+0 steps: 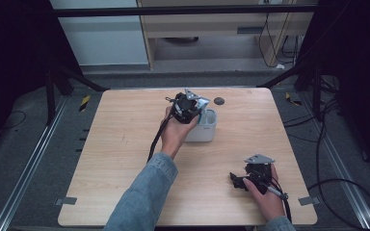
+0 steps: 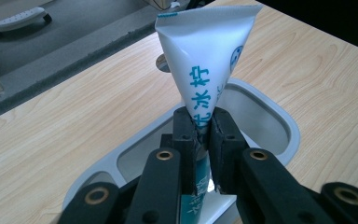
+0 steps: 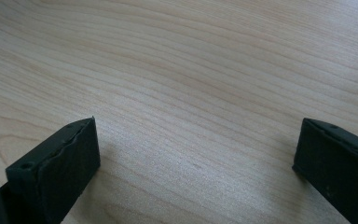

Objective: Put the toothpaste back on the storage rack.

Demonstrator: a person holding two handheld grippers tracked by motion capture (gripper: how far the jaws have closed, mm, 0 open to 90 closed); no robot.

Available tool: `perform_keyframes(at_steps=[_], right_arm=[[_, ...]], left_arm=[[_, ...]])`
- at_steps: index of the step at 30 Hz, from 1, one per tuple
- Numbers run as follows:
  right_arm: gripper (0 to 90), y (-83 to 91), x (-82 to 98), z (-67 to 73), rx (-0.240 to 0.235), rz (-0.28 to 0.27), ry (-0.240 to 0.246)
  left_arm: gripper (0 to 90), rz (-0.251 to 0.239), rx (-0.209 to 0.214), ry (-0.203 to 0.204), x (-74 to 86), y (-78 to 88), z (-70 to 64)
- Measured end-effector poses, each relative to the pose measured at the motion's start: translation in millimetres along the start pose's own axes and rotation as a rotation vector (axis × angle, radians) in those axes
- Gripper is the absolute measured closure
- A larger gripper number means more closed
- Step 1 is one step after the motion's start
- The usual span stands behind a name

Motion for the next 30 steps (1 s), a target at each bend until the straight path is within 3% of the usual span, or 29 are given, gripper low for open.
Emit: perform_keyframes(at_steps=[9, 20, 30], right_arm=[[0.4, 0.0, 0.0, 0.0, 0.000, 0.000, 0.000], [0.4, 0.0, 0.0, -0.1, 0.001, 0.000, 0.001], [0.4, 0.0, 0.0, 0.1, 0.000, 0.000, -0.001]], left_arm=[[81.4, 0.013, 0.004, 0.011, -3.1, -4.3, 0.4], [81.1, 0.021, 0.003, -0.003, -5.7, -7.4, -1.6], [78.5, 0.024, 0.002, 0.007, -0.9, -6.7, -0.8]])
Point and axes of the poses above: each handheld gripper's, and its own axes: y roughly backward along the jaws, x roughly out of its underside, z roughly to its left, the point moved 8 cm from there along -y, roughly forward along the jaws, and after that the axes turned 8 degrees about z, right-handed, at the moved point
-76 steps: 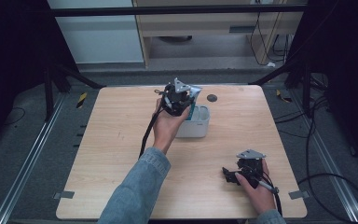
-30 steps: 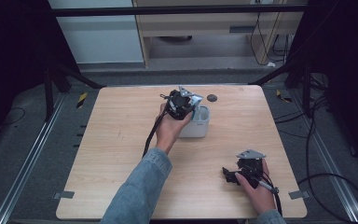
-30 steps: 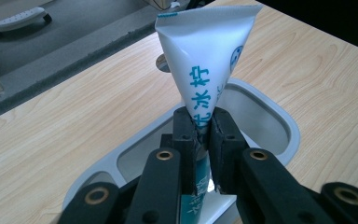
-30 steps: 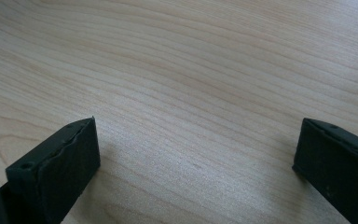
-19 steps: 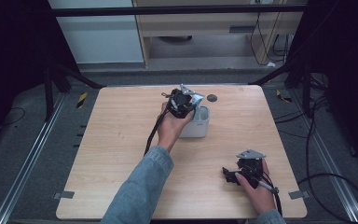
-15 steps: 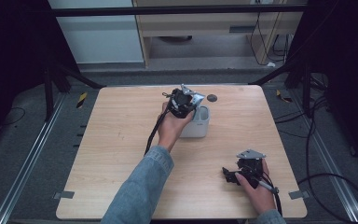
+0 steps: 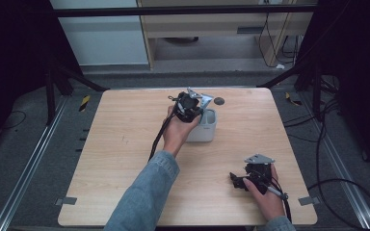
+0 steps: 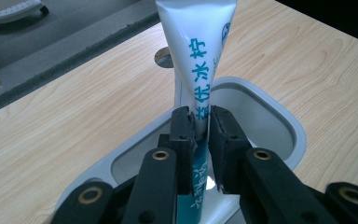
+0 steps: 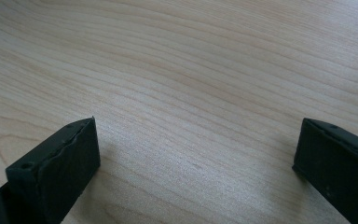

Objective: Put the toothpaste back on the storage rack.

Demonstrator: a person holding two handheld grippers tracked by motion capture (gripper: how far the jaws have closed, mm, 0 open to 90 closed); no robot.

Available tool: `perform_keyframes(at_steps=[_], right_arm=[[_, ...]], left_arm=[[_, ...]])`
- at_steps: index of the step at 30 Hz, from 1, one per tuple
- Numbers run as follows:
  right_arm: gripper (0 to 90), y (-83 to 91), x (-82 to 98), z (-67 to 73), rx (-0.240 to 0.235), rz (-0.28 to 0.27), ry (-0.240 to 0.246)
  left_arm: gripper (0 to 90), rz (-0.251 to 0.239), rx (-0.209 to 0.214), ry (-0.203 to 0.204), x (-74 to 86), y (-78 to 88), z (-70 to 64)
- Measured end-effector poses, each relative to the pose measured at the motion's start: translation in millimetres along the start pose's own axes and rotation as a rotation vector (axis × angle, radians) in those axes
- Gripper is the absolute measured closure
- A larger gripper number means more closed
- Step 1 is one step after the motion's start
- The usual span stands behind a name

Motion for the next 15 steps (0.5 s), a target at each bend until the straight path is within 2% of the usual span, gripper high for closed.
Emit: perform_keyframes(at_steps=[9, 15], right_arm=[[0.4, 0.0, 0.1, -0.1, 0.001, 0.000, 0.000], [0.4, 0.0, 0.1, 0.0, 0.000, 0.000, 0.001]], left_arm=[[66.5, -0.027, -0.023, -0.015, 2.7, 11.8, -1.5], [48.2, -0.026, -0.025, -0.040, 2.7, 18.2, -11.1]])
Point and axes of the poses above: each handheld gripper's, and its own axes: y roughly backward along the jaws, x roughly out of its underside, z roughly to its left, the point moved 8 cm from there along -y, roughly forward along the jaws, and after that the axes turned 8 degrees about z, right-handed, at the moved point
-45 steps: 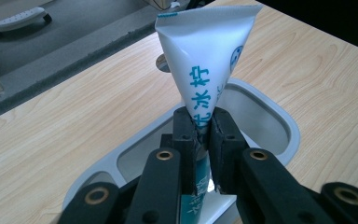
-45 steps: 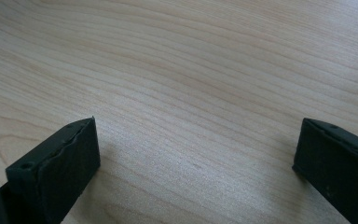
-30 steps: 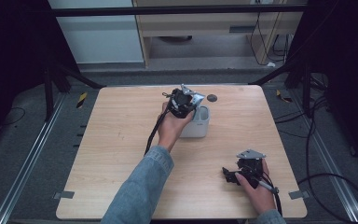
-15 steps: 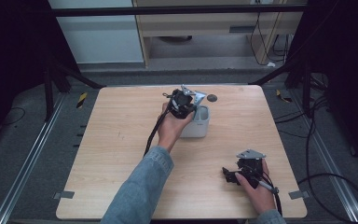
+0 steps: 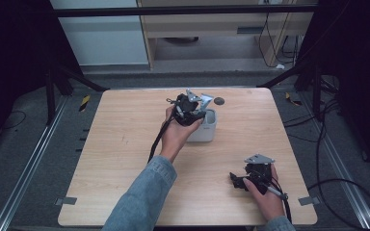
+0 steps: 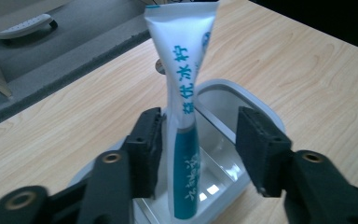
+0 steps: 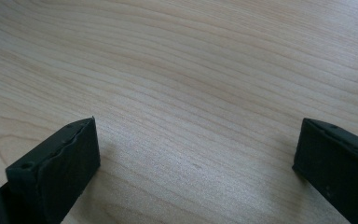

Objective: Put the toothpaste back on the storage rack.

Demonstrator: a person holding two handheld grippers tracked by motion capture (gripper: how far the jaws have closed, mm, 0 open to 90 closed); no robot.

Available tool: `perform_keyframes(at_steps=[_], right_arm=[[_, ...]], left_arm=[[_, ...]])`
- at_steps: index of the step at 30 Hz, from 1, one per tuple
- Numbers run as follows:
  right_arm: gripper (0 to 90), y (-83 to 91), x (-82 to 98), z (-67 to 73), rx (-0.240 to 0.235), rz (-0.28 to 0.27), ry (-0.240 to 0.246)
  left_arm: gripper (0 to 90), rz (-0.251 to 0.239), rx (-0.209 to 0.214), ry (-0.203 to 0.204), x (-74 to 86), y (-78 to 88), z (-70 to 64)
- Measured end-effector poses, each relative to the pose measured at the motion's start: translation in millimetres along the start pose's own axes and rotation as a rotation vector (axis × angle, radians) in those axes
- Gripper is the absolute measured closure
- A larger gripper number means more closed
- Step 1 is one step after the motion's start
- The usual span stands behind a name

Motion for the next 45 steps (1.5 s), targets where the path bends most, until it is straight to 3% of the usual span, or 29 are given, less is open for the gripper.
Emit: perform_keyframes(at_steps=[4, 9, 17, 30, 38, 45], right_arm=[[0.4, 0.0, 0.0, 0.0, 0.000, 0.000, 0.000], [0.4, -0.1, -0.1, 0.0, -0.001, -0.001, 0.001], [0.4, -0.2, 0.0, -0.2, 0.000, -0.001, 0.002], [0.4, -0.1, 0.0, 0.2, -0.001, 0.000, -0.001], [0.4, 0.1, 0.3, 0.5, 0.000, -0.001, -0.004], [0.4, 0.8, 1.0, 1.1, 0.001, -0.001, -0.009]], left_arm=[[36.4, -0.004, -0.014, -0.007, -0.2, 7.9, -5.8], [23.4, -0.013, -0.001, -0.013, -0.7, 17.1, -14.8], [14.8, -0.001, 0.038, -0.062, 3.2, 26.9, -36.4], [10.7, 0.027, 0.049, -0.161, 24.4, 34.2, -54.6], [9.8, 0.014, 0.061, -0.170, 35.5, 44.0, -55.6], [9.5, 0.020, 0.044, -0.166, 50.8, 53.4, -50.1]])
Point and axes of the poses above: each handheld gripper's, and its own axes: y roughly backward along the jaws, x roughly out of its underside, z roughly to its left, the point moved 8 cm from there along -y, roughly forward along the jaws, and after that the axes turned 8 degrees about z, right-handed, at the moved point
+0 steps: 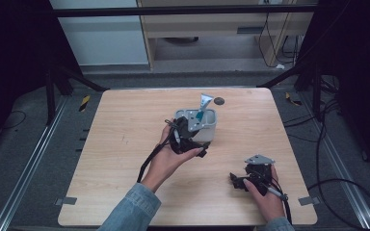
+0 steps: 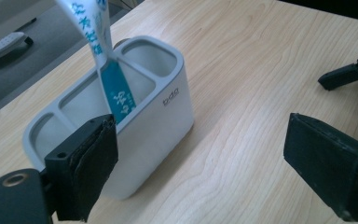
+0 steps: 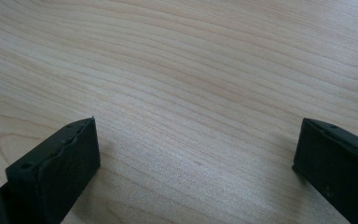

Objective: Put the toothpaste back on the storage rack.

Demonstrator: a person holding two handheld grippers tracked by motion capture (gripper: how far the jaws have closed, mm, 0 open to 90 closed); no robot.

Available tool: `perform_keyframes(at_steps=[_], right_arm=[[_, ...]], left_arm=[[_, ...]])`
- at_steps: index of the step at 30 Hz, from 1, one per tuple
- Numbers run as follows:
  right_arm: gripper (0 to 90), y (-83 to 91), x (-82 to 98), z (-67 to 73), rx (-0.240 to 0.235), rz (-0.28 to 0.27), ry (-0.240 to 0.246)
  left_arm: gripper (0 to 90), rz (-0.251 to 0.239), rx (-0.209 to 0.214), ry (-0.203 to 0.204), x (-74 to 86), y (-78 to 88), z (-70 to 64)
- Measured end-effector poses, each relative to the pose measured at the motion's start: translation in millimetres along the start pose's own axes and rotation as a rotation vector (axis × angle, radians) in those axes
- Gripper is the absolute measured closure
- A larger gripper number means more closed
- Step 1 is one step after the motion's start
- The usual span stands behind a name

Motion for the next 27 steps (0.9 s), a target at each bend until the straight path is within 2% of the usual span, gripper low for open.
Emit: perform_keyframes(at_steps=[8, 11, 15, 19, 27], right_arm=[[0.4, 1.0, 1.5, 0.5, 0.008, 0.001, -0.003], [0.4, 1.0, 1.5, 0.5, 0.009, 0.001, -0.005], [0.4, 1.0, 1.5, 0.5, 0.009, 0.001, -0.005], [0.4, 1.0, 1.5, 0.5, 0.009, 0.001, -0.005], [0.4, 1.2, 1.7, 0.7, 0.009, 0.000, -0.006]], left_arm=[[9.0, 0.011, -0.024, 0.046, 29.5, 11.1, 6.7], [8.2, 0.021, -0.026, 0.058, 44.6, 15.8, 13.0], [6.4, 0.020, -0.017, 0.082, 62.0, 17.3, 24.1], [5.7, 0.006, -0.013, 0.123, 80.6, 14.9, 35.5], [5.7, 0.042, -0.031, 0.150, 111.3, 13.7, 45.5]])
Point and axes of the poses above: each handheld gripper's, and its own axes: y roughly backward along the jaws, x roughly out of its underside, z roughly to its left, the point moved 8 cm from there along -y, roughly forward along the jaws, and after that the axes turned 8 degrees about z, right-handed, at the moved point
